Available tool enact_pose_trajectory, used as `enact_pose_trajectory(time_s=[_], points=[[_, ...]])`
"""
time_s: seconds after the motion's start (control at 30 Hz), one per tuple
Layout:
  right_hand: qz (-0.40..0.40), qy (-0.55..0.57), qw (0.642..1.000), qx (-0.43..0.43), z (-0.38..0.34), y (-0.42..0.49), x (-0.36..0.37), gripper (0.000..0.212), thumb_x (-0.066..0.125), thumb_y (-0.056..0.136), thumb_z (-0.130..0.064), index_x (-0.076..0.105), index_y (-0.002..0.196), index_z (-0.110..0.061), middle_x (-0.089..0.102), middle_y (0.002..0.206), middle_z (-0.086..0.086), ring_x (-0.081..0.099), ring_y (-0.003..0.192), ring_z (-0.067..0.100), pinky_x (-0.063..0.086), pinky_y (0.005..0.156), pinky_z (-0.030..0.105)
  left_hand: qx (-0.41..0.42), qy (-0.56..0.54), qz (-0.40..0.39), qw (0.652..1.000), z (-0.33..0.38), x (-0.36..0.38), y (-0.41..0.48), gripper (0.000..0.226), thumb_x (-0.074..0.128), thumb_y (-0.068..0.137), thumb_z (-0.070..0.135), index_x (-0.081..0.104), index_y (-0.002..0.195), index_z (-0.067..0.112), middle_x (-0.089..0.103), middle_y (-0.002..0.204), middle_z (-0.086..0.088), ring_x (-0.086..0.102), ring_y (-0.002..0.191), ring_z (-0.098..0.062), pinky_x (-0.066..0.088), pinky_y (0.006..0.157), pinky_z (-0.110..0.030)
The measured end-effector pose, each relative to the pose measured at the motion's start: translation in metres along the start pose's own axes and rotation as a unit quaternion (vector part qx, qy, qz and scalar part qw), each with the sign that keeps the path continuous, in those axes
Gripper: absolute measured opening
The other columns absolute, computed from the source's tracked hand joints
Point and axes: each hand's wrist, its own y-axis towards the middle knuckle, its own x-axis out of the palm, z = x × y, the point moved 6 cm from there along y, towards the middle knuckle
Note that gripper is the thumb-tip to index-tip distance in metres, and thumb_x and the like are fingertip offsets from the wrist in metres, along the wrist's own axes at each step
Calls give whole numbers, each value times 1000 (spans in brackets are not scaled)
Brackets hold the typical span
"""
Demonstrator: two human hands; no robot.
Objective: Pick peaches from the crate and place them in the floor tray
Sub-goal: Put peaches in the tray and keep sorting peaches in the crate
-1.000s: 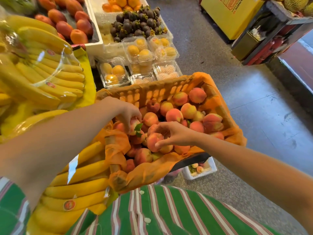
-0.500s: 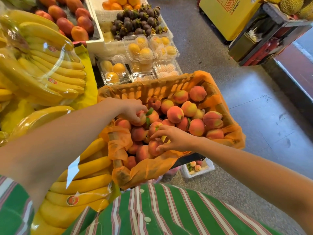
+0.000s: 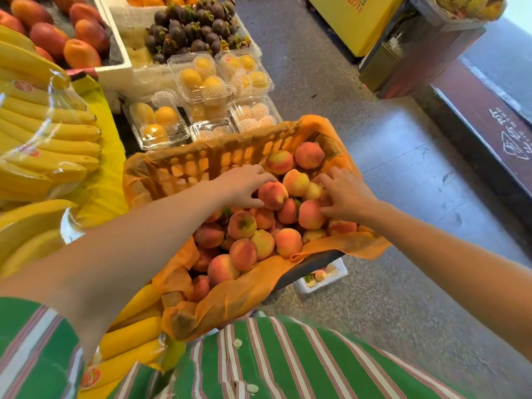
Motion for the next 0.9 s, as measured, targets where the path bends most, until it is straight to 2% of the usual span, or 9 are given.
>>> enact_pose_trajectory(time_s=[0.13,0.23,0.33,0.47,0.53,0.57,0.67,0.77,0.9], points=[[-39,-55,998,-17,12,-5,13,59,70,73,-36,50,126,-18,54,115,8,47,108,28,40,87,37,8,3,-9,1000,5,16,24,75,69,82,42,32,145,26,44,130,-12,45,119,-31,44,94,-44],[-21,-33,999,-28,14,-2,10,51,69,73,-28,54,120,-16,56,110,8,49,104,28,43,81,38,9,5,1,1000,5,18,35,79,75,75,42,36,141,22,47,125,-11,46,114,-31,43,93,-44],[-8,-1,1000,-28,17,-2,5,51,69,69,-33,56,114,-15,57,104,7,51,100,27,46,79,40,17,9,12,1000,5,18,41,77,78,70,44,41,132,19,52,117,-9,49,106,-29,45,89,-44],[52,143,988,-34,9,-12,-11,56,68,62,-43,57,108,-13,61,100,6,55,93,26,46,78,44,53,-19,25,998,3,-1,39,53,75,74,40,54,118,18,54,104,-5,53,96,-25,44,79,-36],[29,244,968,-44,-8,-16,-11,59,77,64,-45,58,110,-14,64,102,4,58,94,22,47,78,42,62,-40,35,997,-1,-16,38,33,72,79,32,63,109,19,57,98,-2,56,95,-24,42,74,-32],[-2,267,962,-54,-19,-18,-6,60,80,66,-46,57,112,-15,65,105,3,59,96,21,47,79,41,65,-35,26,997,-2,-20,38,34,71,80,35,64,110,20,57,99,-2,55,97,-24,43,77,-33],[-59,235,966,-92,-52,-22,12,58,82,66,-42,55,111,-18,61,104,-5,58,97,18,42,73,31,46,-4,-25,999,0,-7,37,57,69,78,52,55,125,23,54,114,-7,51,105,-26,44,89,-41],[-85,234,963,-102,-63,-23,24,60,83,67,-39,54,115,-17,58,102,-4,56,94,16,33,68,25,22,-13,-36,999,2,10,37,71,74,74,50,43,133,25,51,119,-9,50,108,-29,45,91,-45],[-118,280,946,-111,-67,-23,31,63,83,70,-37,55,123,-17,60,114,-3,55,100,12,41,77,23,18,17,-13,1000,6,15,39,76,77,73,44,36,134,23,53,116,-10,51,106,-30,45,87,-42]])
